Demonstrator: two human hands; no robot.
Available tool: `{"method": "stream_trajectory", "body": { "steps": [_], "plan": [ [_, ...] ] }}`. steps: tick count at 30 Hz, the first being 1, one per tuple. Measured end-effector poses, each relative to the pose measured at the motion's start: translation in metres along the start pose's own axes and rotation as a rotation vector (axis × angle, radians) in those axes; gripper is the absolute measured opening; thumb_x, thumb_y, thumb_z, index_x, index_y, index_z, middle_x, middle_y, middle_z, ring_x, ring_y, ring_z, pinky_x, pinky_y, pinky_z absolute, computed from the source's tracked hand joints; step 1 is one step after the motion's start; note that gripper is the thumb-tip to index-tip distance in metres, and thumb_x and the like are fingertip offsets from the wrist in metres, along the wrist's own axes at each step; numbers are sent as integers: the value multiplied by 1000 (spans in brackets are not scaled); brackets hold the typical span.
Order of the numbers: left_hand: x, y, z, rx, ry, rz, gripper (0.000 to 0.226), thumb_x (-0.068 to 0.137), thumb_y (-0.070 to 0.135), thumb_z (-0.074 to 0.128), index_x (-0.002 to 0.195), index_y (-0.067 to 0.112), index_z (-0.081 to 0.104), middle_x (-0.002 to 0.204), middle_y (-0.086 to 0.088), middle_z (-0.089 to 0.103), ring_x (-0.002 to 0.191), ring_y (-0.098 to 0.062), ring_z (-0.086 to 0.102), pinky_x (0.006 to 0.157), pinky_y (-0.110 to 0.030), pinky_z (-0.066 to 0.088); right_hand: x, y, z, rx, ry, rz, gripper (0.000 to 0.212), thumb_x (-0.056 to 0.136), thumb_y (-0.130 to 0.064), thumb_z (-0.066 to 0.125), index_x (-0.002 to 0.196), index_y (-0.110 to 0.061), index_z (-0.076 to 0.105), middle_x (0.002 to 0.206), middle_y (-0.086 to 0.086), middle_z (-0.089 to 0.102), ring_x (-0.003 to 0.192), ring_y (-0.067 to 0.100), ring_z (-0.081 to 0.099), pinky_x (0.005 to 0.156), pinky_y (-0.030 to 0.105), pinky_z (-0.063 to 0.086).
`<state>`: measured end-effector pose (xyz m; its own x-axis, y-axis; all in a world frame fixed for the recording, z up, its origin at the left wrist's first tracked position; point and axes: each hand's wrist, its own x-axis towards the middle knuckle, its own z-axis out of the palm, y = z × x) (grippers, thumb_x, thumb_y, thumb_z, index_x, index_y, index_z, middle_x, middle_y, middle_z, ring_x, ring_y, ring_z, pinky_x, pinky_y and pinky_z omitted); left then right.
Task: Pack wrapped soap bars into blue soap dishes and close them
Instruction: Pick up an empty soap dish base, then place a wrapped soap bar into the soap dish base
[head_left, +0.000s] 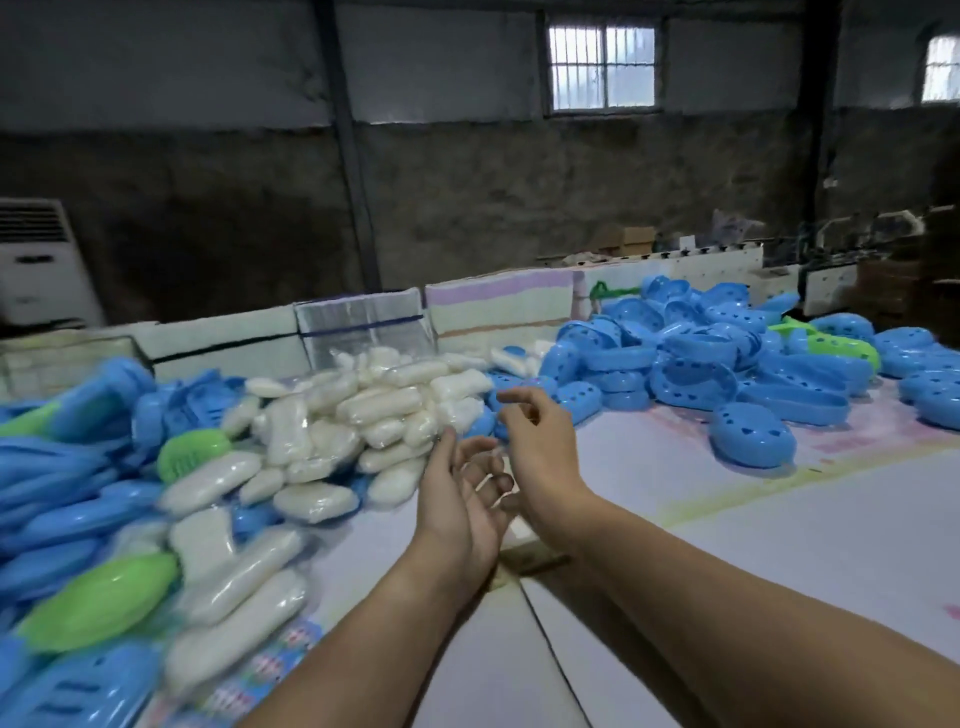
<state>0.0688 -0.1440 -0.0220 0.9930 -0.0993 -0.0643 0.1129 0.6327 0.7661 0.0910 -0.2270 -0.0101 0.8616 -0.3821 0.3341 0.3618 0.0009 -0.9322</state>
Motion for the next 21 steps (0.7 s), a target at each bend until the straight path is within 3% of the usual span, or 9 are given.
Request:
{"method": "stream_trajectory", "body": {
  "steps": [3, 6, 8, 10, 13, 17, 21],
  "plan": [
    [0, 17, 4, 147, 8, 100, 38, 103, 39, 43, 77, 16, 58, 58, -1, 52, 46, -12, 44, 44, -20, 29, -6, 5, -1, -78, -126, -47, 16, 92, -15, 55, 93, -26, 67, 89, -7, 69, 84, 6, 65, 70, 18, 49],
    [-1, 46, 4, 500, -1, 297, 25, 101, 24, 50, 81, 17, 62, 59, -1, 55, 45, -11, 48, 52, -25, 36, -14, 5, 3, -184, -257, -172, 21, 94, -20, 55, 80, -24, 69, 82, -13, 68, 79, 0, 61, 64, 10, 42],
    [1, 67, -8, 684, 23, 395, 18, 98, 18, 56, 81, 19, 62, 65, -1, 57, 49, -10, 53, 54, -24, 43, -19, 5, 7, -290, -347, -267, 24, 94, -20, 55, 75, -21, 69, 82, -7, 64, 82, 2, 57, 68, 10, 39],
    [6, 91, -27, 921, 106, 521, 16, 96, 17, 59, 82, 25, 62, 73, 2, 61, 61, -10, 57, 60, -25, 47, -24, 3, 10, -398, -427, -339, 22, 94, -19, 57, 76, -26, 68, 87, -6, 60, 87, 1, 53, 73, 8, 36],
    [13, 133, -66, 1248, 308, 613, 8, 94, 23, 60, 92, 31, 59, 88, 7, 64, 76, -8, 58, 61, -23, 40, -31, 2, 11, -443, -516, -395, 24, 90, -12, 61, 91, -36, 64, 96, -13, 58, 91, -2, 51, 77, 7, 36],
    [20, 191, -132, 1554, 642, 534, 21, 90, 20, 56, 111, 23, 56, 111, -7, 64, 105, -29, 57, 86, -36, 46, -39, 4, 16, -505, -624, -461, 29, 88, -11, 63, 106, -33, 62, 100, -17, 56, 96, 0, 50, 84, 18, 38],
    [20, 221, -188, 1824, 719, 141, 47, 89, 20, 54, 136, 20, 46, 127, -15, 59, 115, -34, 55, 98, -45, 48, -46, 4, 23, -579, -699, -501, 27, 91, -21, 61, 107, -42, 57, 105, -20, 54, 103, -2, 47, 83, 9, 33]
  ]
}}
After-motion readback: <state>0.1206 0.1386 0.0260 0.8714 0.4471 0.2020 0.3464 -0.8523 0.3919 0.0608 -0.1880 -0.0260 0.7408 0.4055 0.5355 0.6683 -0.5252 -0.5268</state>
